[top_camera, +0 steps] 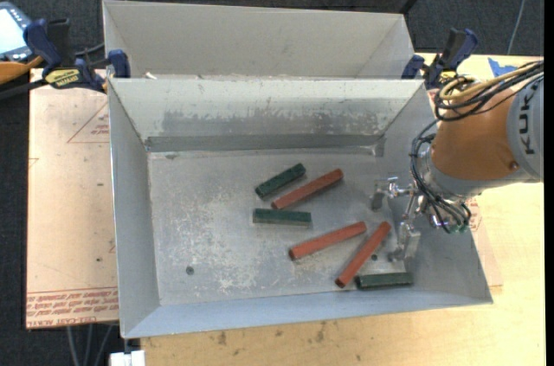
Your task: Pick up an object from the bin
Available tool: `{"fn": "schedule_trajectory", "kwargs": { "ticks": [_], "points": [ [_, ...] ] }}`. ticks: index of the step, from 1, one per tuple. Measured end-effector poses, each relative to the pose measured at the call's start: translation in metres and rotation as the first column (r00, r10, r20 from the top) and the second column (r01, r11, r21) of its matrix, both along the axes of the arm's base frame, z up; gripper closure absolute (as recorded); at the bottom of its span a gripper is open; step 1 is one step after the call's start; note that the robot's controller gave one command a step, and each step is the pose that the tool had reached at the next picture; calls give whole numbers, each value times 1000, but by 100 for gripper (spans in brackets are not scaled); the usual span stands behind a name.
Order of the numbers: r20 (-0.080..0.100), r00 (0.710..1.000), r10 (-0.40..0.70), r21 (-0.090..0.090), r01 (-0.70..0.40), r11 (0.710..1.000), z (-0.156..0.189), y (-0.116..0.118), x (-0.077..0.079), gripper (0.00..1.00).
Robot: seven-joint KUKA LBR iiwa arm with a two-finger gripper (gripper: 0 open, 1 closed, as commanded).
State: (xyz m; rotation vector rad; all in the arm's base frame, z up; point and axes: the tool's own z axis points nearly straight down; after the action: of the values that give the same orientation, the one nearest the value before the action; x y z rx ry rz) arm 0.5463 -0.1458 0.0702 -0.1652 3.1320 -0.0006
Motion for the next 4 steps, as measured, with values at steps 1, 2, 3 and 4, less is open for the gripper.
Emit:
{"fn": "schedule_trajectory", "kwargs": {
  "ticks": [1,2,3,4],
  "points": [
    [13,1000,19,-3,-19,1000,3,15,-42,0],
    [11,1000,-16,0,16,1000,2,0,-40,0],
    [1,999,-40,1,40,999,0,-8,-31,0],
    [18,983,-184,2,184,983,3,34,-51,0]
  ]
}}
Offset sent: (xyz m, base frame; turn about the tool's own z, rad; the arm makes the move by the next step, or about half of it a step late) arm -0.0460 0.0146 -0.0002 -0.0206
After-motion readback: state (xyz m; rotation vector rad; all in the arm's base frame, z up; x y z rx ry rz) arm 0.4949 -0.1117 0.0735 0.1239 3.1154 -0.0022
